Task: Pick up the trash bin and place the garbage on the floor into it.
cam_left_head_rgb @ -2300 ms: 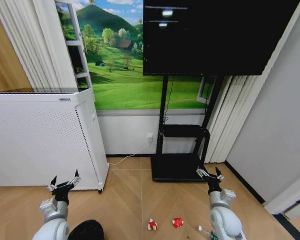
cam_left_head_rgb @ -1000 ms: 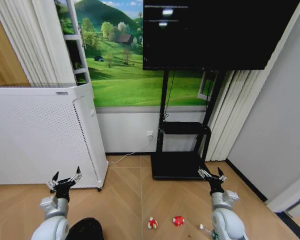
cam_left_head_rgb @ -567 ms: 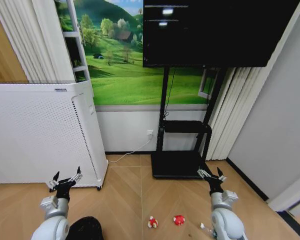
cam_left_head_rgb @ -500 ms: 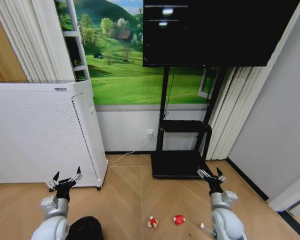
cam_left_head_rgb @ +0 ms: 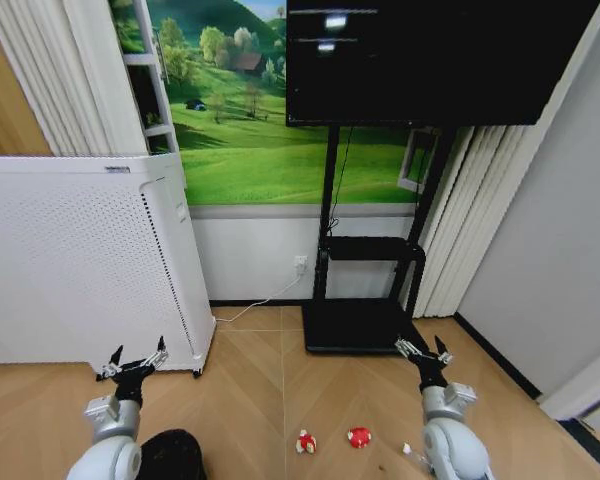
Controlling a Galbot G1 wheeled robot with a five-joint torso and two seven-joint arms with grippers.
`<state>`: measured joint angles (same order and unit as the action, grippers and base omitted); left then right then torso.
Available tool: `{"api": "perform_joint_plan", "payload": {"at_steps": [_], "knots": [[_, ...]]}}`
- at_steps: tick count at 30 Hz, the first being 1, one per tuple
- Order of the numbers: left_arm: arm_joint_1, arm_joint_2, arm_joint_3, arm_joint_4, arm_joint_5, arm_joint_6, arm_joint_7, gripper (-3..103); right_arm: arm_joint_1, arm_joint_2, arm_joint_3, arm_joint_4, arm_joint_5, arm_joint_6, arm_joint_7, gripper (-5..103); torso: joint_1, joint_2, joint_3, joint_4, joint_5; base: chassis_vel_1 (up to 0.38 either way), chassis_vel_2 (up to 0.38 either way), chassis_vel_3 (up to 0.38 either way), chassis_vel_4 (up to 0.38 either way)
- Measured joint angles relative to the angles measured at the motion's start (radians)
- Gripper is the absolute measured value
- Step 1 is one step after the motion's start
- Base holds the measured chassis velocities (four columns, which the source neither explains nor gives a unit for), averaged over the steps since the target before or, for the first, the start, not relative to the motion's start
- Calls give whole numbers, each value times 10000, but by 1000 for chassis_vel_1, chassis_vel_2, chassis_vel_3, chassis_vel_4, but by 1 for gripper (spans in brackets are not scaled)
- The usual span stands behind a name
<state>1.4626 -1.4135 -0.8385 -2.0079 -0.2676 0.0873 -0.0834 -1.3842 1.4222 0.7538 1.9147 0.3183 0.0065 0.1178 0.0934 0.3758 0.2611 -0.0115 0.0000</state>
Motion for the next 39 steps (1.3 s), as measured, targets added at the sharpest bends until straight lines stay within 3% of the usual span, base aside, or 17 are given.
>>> {"api": "perform_joint_plan", "payload": {"at_steps": [39], "knots": [[25,52,-25,54,78,-13,138,100,-45,47,-26,-63,-113,122,12,100,-491,-1565,-1073,0,0,0,0,0,0]]}}
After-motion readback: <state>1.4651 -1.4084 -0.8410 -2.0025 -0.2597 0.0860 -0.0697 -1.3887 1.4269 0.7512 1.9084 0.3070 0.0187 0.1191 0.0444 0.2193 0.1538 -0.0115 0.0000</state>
